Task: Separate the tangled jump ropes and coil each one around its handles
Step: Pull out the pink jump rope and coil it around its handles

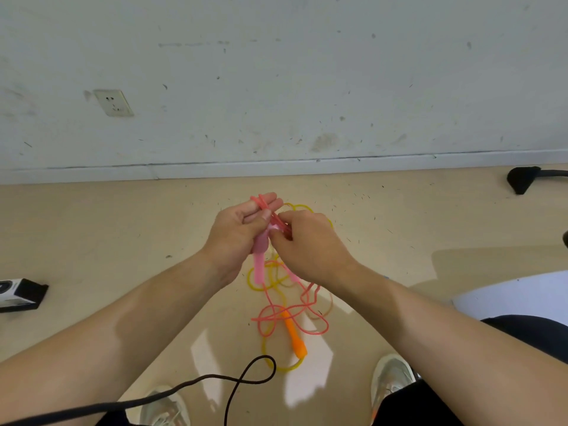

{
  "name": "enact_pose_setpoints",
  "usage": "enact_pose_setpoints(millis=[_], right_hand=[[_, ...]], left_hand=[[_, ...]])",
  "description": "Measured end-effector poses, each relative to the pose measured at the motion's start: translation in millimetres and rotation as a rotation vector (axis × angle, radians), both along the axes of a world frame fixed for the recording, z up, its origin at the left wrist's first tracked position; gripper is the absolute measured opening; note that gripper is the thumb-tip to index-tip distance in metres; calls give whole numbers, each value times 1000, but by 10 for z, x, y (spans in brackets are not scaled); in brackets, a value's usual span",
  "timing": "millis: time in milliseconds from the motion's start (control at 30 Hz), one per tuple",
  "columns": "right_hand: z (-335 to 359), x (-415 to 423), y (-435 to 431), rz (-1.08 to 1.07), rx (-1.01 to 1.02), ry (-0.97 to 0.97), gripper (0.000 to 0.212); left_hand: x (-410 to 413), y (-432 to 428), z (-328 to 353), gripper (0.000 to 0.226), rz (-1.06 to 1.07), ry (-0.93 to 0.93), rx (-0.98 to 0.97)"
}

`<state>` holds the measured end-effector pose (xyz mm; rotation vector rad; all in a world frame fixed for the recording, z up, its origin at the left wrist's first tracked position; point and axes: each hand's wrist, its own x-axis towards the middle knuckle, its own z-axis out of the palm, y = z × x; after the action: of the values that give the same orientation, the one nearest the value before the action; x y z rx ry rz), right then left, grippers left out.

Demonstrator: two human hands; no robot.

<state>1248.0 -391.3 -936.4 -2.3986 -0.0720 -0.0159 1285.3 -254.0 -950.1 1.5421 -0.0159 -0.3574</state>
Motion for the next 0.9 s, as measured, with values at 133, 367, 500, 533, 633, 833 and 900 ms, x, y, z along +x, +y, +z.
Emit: enact_pose_setpoints(millis=[133,367,500,533,633,833,900], right_hand=[[96,-59,109,-133,613,133,25],[-35,-161,228,-301,995,207,9],[-108,-131,178,-284,912,78,7],[-107,-126,162,-272,870,40,11],[-140,-120,157,-182,631,-83,22],[-180,-211,297,-165,587,-31,17],[-190,-222,308,-216,615,-4,9]], left_hand=[[38,-34,30,30,132,-93,-33],[-12,-225,55,21,273,20,-73],[-33,-303,153,21,300,136,-203],[-40,-304,174,20,290,155,-221],[-25,-282,204,16,258,157,-245],[50,-222,183,40,336,139,-221],[59,-223,160,40,357,137,-205]])
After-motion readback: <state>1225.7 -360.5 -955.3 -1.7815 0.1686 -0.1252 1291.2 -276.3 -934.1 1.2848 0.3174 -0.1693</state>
